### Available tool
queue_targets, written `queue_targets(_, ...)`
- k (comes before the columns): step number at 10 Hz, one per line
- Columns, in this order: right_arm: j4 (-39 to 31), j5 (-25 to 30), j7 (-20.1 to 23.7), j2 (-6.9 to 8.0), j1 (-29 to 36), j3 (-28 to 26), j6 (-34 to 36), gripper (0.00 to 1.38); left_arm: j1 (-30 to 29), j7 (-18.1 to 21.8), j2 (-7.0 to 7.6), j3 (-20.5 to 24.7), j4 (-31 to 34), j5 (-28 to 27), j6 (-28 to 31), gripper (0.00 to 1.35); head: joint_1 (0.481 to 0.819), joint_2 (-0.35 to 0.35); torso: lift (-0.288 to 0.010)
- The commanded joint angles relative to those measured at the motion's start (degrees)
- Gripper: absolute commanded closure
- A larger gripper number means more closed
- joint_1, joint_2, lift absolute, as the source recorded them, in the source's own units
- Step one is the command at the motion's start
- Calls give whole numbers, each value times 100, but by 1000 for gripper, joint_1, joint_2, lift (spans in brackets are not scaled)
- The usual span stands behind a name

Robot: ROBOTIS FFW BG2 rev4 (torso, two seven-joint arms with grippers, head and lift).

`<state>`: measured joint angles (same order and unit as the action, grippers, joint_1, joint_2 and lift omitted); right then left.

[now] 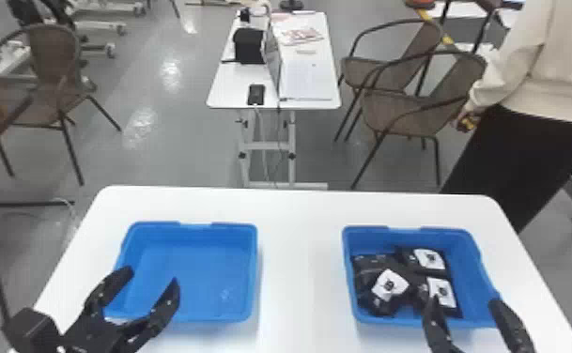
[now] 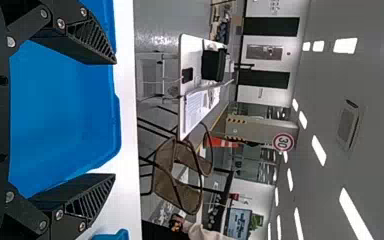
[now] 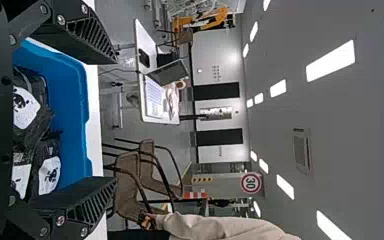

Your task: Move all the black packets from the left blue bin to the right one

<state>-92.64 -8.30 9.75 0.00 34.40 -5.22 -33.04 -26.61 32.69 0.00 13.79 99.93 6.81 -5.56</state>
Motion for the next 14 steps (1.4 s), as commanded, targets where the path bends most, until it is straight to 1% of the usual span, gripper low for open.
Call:
queue_targets(1, 0, -13, 0, 5, -12, 4, 8, 197, 15, 0, -15, -17, 0, 4, 38, 243, 695, -19, 0)
queue_targets(14, -9, -110, 0, 5, 58, 21, 52, 202, 50, 18, -15, -70, -26, 31, 161, 243, 695, -35, 0)
